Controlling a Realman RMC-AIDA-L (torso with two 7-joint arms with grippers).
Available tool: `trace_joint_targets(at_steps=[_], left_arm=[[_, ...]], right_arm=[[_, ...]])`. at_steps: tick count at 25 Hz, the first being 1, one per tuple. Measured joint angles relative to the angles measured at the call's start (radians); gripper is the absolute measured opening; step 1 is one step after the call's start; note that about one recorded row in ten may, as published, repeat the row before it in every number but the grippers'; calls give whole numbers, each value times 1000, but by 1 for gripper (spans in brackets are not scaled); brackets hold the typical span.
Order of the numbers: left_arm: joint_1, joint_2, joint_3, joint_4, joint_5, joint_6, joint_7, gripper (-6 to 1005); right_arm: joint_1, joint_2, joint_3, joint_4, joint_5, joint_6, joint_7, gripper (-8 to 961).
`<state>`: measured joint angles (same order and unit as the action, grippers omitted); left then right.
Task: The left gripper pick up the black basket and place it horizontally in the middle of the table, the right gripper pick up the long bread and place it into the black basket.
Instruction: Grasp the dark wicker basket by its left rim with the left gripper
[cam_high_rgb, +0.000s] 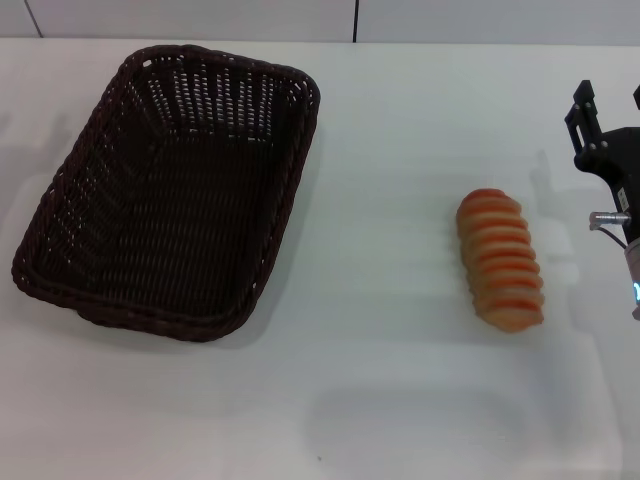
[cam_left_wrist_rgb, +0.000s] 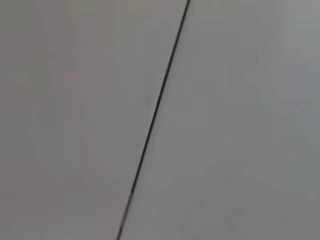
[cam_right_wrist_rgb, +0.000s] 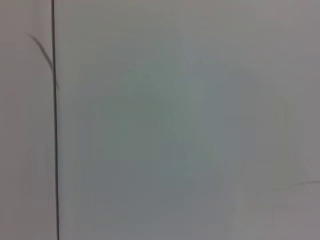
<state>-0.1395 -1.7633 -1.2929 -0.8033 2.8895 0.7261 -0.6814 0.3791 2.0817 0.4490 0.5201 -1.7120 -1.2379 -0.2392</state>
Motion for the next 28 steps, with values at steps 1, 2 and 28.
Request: trace_joint_targets(at_steps=[1, 2, 28], left_arm=[[4, 24, 15, -47, 0, -50, -14, 813], [4, 24, 15, -47, 0, -50, -14, 813], [-15, -174, -515, -758, -328, -1365, 948, 813]], right_arm=[[0, 0, 0, 0, 0, 0, 0, 651], [1, 0, -1, 0, 0, 0, 0, 651], [7, -2, 8, -23, 0, 0, 0, 650]])
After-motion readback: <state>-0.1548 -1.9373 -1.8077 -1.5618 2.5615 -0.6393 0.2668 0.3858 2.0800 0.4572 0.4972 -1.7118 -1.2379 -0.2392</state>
